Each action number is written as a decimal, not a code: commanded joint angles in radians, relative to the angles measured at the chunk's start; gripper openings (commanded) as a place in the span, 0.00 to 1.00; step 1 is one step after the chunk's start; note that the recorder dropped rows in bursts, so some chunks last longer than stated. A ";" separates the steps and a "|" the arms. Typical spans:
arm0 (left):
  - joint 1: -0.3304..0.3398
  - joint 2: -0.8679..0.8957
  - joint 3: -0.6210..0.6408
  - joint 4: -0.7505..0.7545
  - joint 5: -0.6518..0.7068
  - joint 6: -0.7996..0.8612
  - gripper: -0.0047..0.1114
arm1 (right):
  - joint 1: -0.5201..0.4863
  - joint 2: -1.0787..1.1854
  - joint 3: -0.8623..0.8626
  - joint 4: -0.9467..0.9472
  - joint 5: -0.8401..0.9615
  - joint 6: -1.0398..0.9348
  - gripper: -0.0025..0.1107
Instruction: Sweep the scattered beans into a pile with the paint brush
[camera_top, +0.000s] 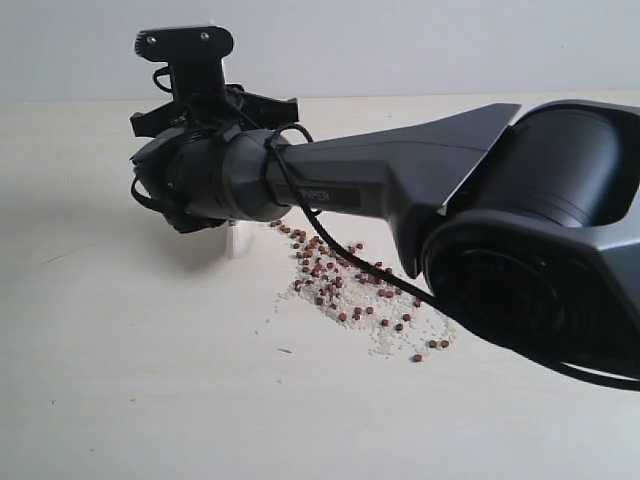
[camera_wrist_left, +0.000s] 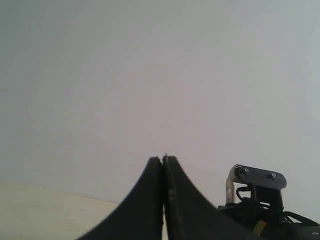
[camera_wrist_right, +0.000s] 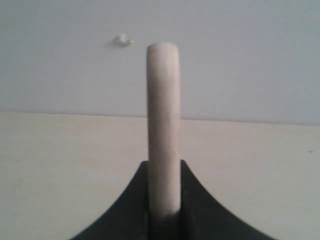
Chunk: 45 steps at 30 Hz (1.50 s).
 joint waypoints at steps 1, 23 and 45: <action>0.001 -0.005 0.006 0.004 0.000 -0.006 0.04 | -0.019 0.000 -0.007 0.051 0.076 -0.074 0.02; 0.001 -0.005 0.006 0.004 0.000 -0.006 0.04 | -0.015 -0.006 -0.007 0.069 0.075 -0.160 0.02; 0.001 -0.005 0.006 0.004 0.000 -0.006 0.04 | 0.020 -0.075 -0.003 -0.080 0.139 0.127 0.02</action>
